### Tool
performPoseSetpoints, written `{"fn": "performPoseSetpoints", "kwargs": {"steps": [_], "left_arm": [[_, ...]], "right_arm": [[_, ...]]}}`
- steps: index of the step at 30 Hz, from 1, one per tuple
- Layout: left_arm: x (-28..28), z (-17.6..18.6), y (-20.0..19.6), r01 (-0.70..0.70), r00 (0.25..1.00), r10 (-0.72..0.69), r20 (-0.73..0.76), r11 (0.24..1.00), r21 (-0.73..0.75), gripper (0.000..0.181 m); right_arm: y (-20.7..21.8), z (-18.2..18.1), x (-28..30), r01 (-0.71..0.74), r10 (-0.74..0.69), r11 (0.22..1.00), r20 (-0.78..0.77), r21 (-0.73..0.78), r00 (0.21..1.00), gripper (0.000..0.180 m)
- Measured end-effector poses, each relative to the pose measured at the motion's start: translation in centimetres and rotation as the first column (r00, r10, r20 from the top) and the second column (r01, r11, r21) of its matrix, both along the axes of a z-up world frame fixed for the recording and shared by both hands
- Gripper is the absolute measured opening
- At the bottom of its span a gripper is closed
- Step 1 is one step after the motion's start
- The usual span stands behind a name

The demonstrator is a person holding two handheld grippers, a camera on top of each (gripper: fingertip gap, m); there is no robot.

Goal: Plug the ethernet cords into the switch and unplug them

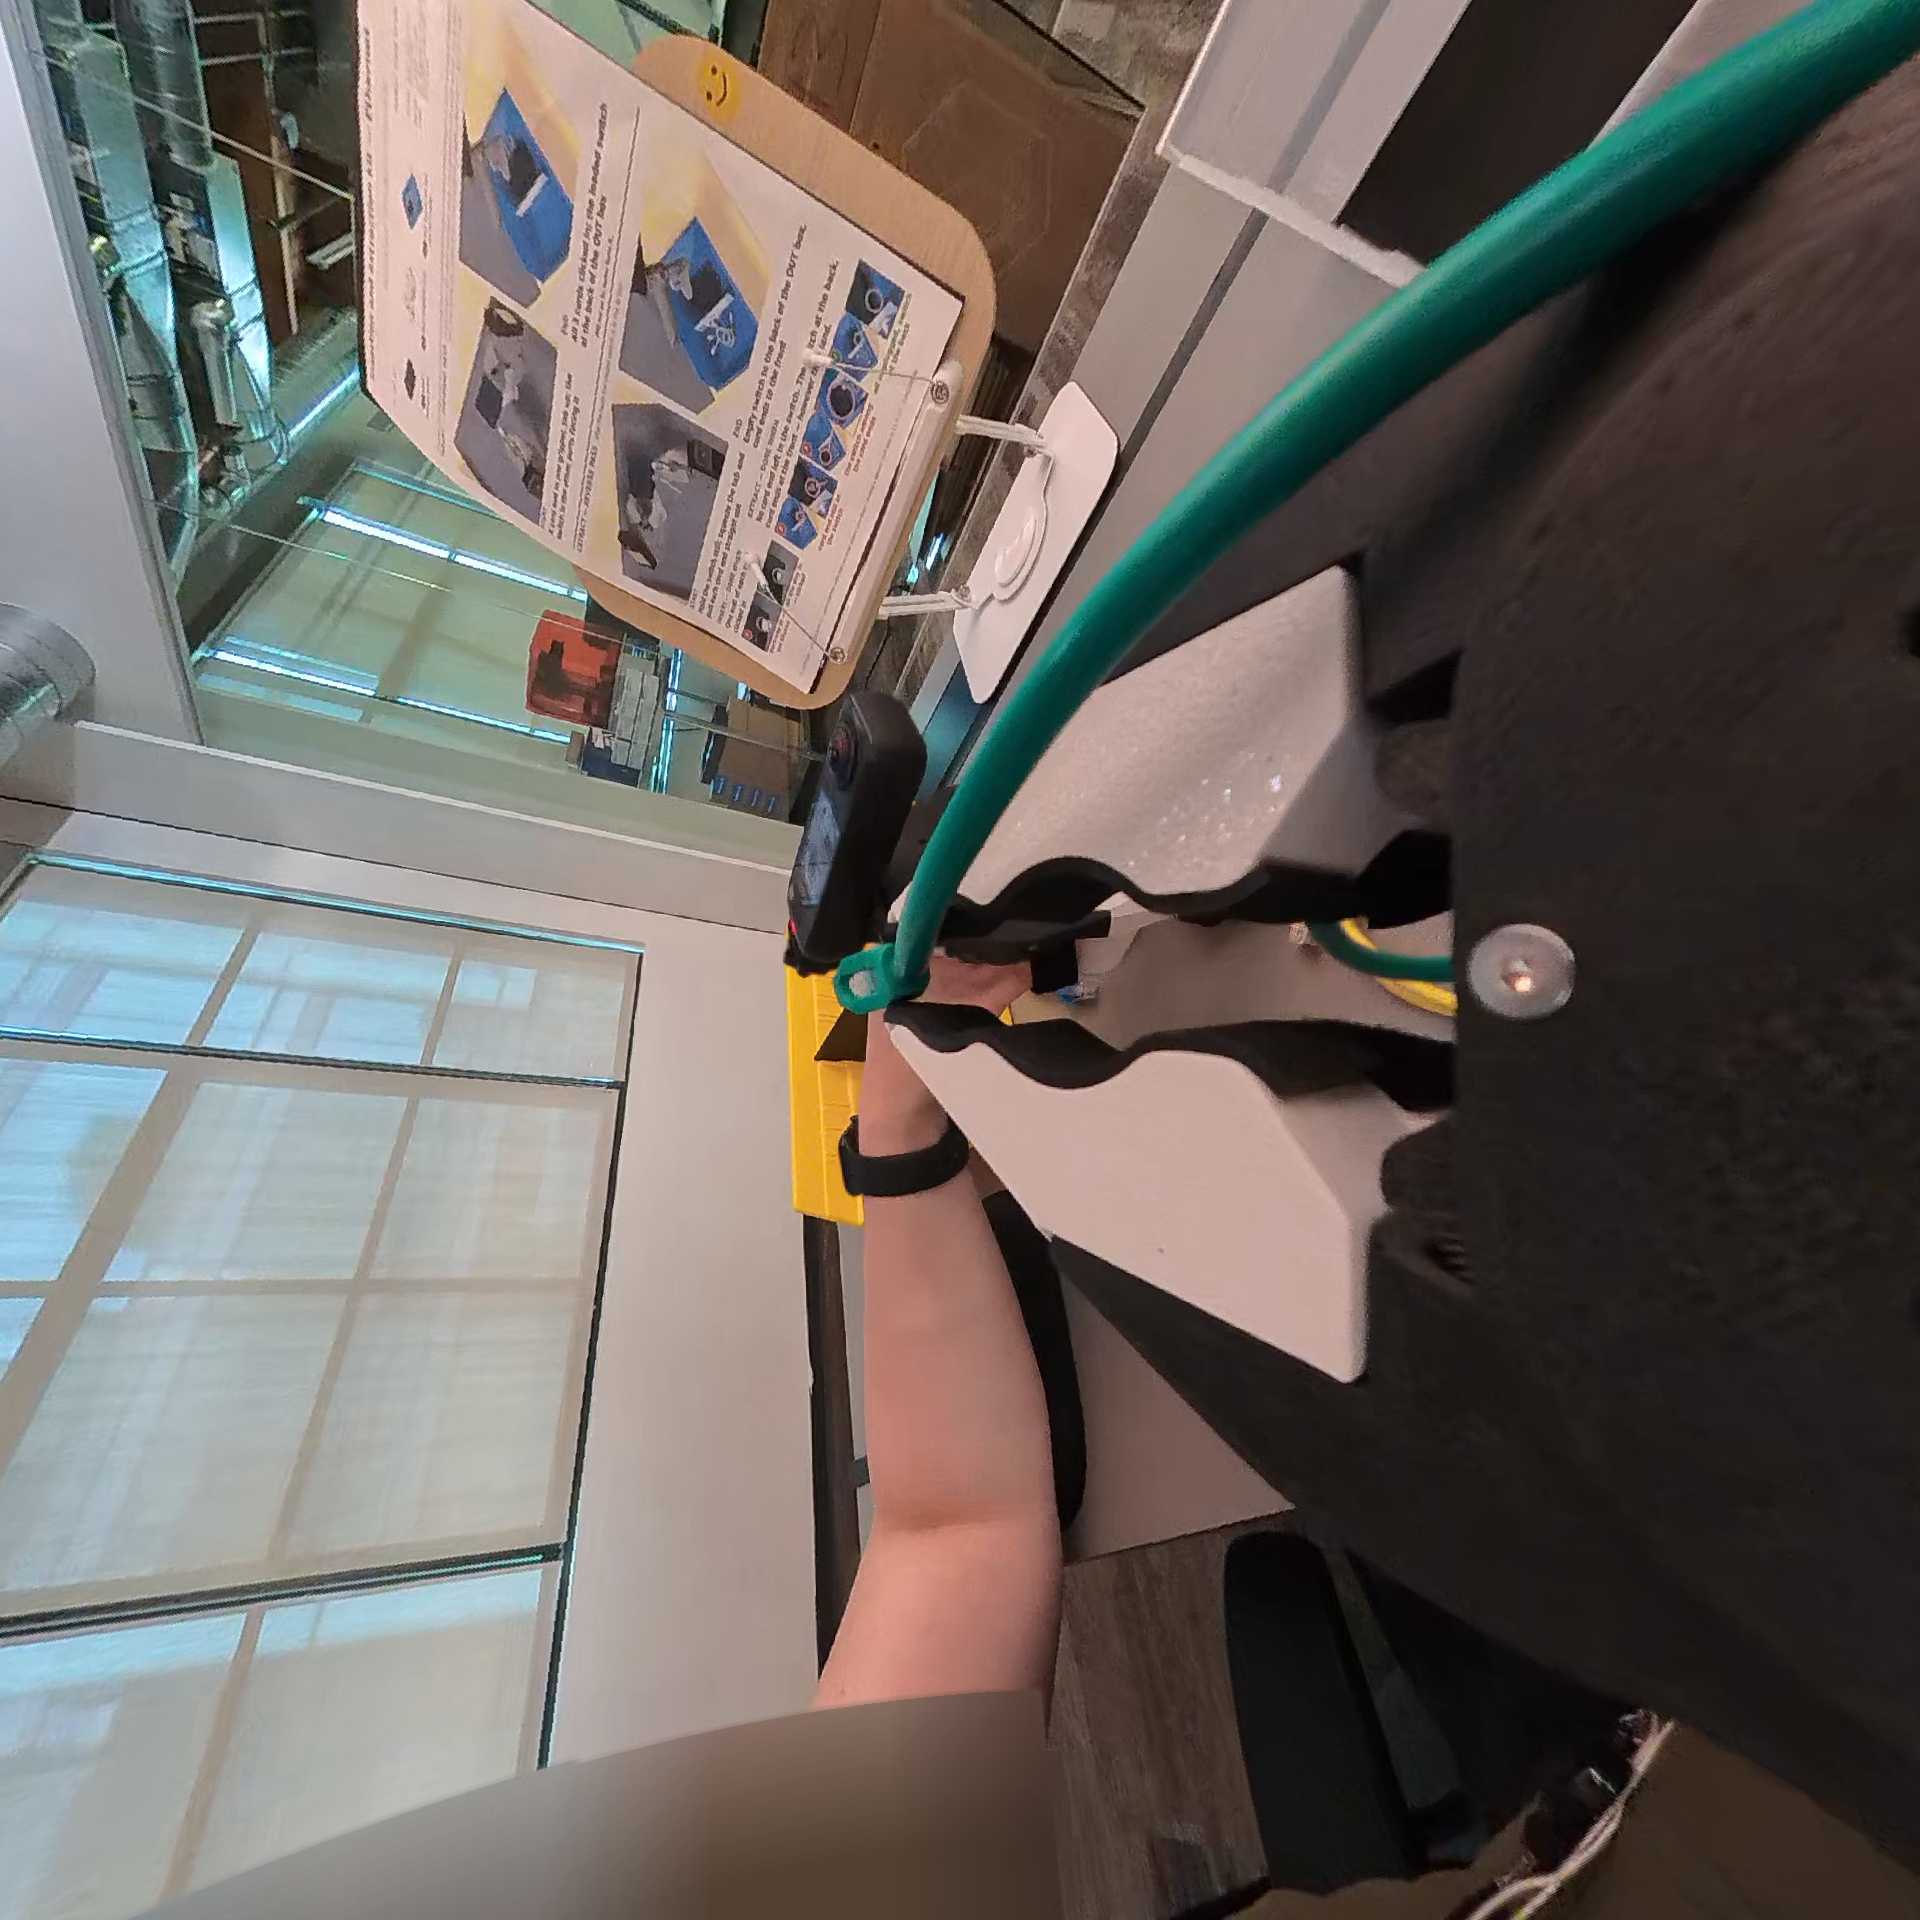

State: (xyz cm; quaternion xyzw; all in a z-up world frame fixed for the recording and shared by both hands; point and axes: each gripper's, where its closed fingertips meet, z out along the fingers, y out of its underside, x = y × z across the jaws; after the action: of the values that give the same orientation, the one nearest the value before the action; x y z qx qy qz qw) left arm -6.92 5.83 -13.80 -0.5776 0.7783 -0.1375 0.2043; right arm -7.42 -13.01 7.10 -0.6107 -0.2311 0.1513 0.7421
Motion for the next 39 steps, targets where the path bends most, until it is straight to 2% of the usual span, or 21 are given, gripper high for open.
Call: {"fn": "performPoseSetpoints", "kwargs": {"steps": [6, 9, 21, 24, 28, 33, 36, 39], "left_arm": [[-0.9, -2.5, 0.1, 0.006, 0.995, -0.008, -0.103, 1.0, -0.017, 0.083], [-0.9, -2.9, -0.5, -0.007, 0.993, -0.005, -0.116, 0.995, -0.097, 0.078], [-1.1, -2.9, -0.5, -0.028, 0.99, 0.013, -0.137, 0.993, -0.111, 0.075], [-0.9, -2.7, -0.5, -0.081, 0.988, 0.057, -0.141, 0.982, -0.171, 0.074], [0.0, -1.2, -1.3, -0.172, 0.985, 0.143, -0.1, 0.895, -0.413, 0.074], [0.9, 1.1, -2.3, -0.168, 0.981, 0.19, -0.034, 0.754, -0.635, 0.074], [0.9, 1.4, -2.4, -0.172, 0.979, 0.2, -0.038, 0.708, -0.685, 0.074], [1.0, 1.6, -2.3, -0.176, 0.977, 0.212, -0.037, 0.691, -0.701, 0.074]], "right_arm": [[-0.1, -0.4, 0.7, 0.014, -0.014, 1.0, -0.006, -0.005, 1.0, 0.012], [-0.1, -0.7, 0.9, 0.014, -0.014, 1.0, -0.008, -0.01, 1.0, 0.012], [0.9, -2.2, 0.6, 0.014, -0.013, 0.998, 0.025, -0.062, 1.0, 0.012], [1.5, -3.0, 0.8, 0.034, -0.03, 0.995, 0.041, -0.09, 0.999, 0.012], [2.2, -4.0, 1.2, 0.056, -0.053, 0.989, 0.026, -0.138, 0.998, 0.012], [2.2, -3.8, -0.1, 0.036, -0.034, 0.991, 0.018, -0.132, 0.999, 0.012], [1.7, -3.6, -2.2, -0.019, 0.025, 0.99, 0.035, -0.141, 0.999, 0.012], [2.4, -5.7, -4.1, -0.026, 0.039, 0.97, 0.053, -0.241, 0.998, 0.012]]}}
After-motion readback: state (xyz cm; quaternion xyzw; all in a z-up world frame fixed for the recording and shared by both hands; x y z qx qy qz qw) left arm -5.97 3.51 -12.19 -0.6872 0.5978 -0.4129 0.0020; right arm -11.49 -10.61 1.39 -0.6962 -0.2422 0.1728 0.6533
